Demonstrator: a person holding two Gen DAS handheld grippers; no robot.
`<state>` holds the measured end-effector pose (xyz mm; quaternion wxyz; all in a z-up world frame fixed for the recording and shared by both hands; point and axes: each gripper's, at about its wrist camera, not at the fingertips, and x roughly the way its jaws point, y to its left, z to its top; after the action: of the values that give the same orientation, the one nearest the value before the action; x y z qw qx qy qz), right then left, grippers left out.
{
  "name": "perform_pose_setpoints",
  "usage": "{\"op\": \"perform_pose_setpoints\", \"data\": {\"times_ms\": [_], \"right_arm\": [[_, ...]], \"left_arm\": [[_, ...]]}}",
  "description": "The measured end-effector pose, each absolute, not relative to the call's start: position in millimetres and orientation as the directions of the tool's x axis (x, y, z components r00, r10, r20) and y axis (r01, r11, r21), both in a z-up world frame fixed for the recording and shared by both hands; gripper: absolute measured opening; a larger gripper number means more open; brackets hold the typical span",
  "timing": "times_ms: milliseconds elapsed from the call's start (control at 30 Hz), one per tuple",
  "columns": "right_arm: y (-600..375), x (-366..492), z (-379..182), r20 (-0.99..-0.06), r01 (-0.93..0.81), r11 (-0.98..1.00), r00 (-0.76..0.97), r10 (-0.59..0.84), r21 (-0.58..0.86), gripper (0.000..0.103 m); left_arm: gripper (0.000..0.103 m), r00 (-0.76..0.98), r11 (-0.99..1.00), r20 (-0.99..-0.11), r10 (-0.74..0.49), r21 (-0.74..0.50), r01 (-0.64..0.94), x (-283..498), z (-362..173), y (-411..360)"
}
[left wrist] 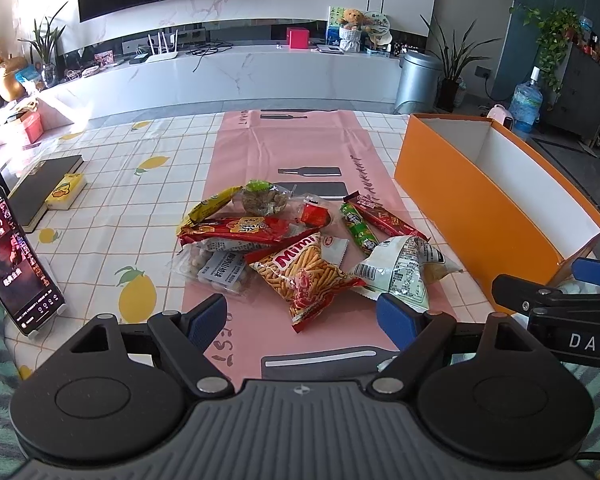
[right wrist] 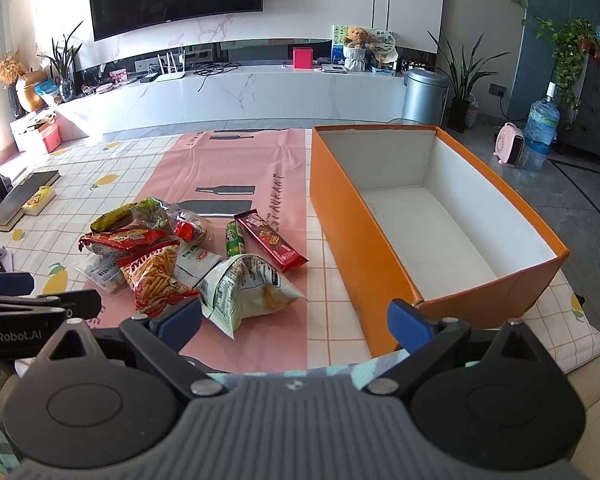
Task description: Organize snacks
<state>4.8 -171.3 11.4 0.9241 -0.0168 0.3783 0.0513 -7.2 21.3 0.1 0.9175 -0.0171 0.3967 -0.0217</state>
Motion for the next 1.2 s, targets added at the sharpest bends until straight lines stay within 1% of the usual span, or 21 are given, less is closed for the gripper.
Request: {"op": "perform_pose_setpoints", "data": {"times_ms": [267, 433, 467, 500, 600, 633, 667, 900, 967, 1100, 1133, 1167, 1200], "right_arm": [[-171.3, 3.3, 11.9, -0.696, -0.109, 0.994, 0.712, 0.088, 0.014, 0.097], [-169.4, 2.9, 11.4, -0.682, -0.127, 0.992, 0.723, 0.108, 0.023, 0.097], [-168.2, 2.9, 10.9, -0.677, -0.136, 0.991, 0.727, 0.113, 0.020, 0.096], [-166.8, 3.2, 10.2, -0.672, -0.146, 0.989, 0.731, 0.120, 0.017, 0.094], [-163.3, 6.4, 6.3, -0.673, -0.170, 0.985, 0.726, 0.143, 0.025, 0.085], [-162.1, 8.1, 4.6, -0.674, -0.177, 0.984, 0.723, 0.151, 0.030, 0.078], [-160.1, 10.1, 3.2, -0.677, -0.187, 0.982, 0.719, 0.159, 0.031, 0.075], [-145.0, 29.6, -7.5, -0.689, -0.257, 0.966, 0.704, 0.171, -0.022, 0.075], [-140.9, 37.4, -12.0, -0.696, -0.266, 0.964, 0.697, 0.173, -0.026, 0.079], [-133.0, 55.0, -21.5, -0.708, -0.284, 0.958, 0.684, 0.175, -0.038, 0.083], [-130.7, 58.8, -23.4, -0.705, -0.292, 0.956, 0.685, 0.180, -0.039, 0.085], [-128.7, 62.5, -25.1, -0.702, -0.301, 0.953, 0.687, 0.187, -0.040, 0.089], [-126.5, 66.5, -26.7, -0.701, -0.310, 0.950, 0.687, 0.190, -0.047, 0.090]], "left_arm": [[0.099, 0.694, 0.998, -0.718, -0.055, -0.054, 0.023, -9.4, 3.3, 23.4], [0.099, 0.706, 0.997, -0.704, -0.076, -0.060, 0.047, -10.1, 5.8, 26.4], [0.096, 0.709, 0.997, -0.701, -0.083, -0.064, 0.053, -10.3, 5.6, 27.7], [0.090, 0.710, 0.996, -0.698, -0.091, -0.071, 0.057, -10.4, 5.4, 28.9], [0.082, 0.702, 0.991, -0.701, -0.130, -0.111, 0.073, -7.7, 2.2, 33.0], [0.081, 0.700, 0.989, -0.700, -0.140, -0.126, 0.073, -6.3, 0.8, 34.6], [0.080, 0.699, 0.988, -0.700, -0.148, -0.139, 0.070, -4.6, -0.7, 36.1], [0.080, 0.681, 0.971, -0.707, -0.190, -0.238, 0.024, 11.9, -7.3, 47.5], [0.080, 0.673, 0.971, -0.717, -0.179, -0.241, 0.001, 17.8, -10.3, 48.5], [0.080, 0.643, 0.970, -0.748, -0.164, -0.240, -0.032, 33.7, -21.7, 52.1], [0.080, 0.634, 0.969, -0.757, -0.160, -0.242, -0.044, 38.3, -25.3, 53.7], [0.082, 0.626, 0.967, -0.763, -0.160, -0.248, -0.055, 42.7, -28.4, 55.3], [0.084, 0.618, 0.964, -0.770, -0.161, -0.256, -0.067, 47.0, -31.5, 56.8]]}}
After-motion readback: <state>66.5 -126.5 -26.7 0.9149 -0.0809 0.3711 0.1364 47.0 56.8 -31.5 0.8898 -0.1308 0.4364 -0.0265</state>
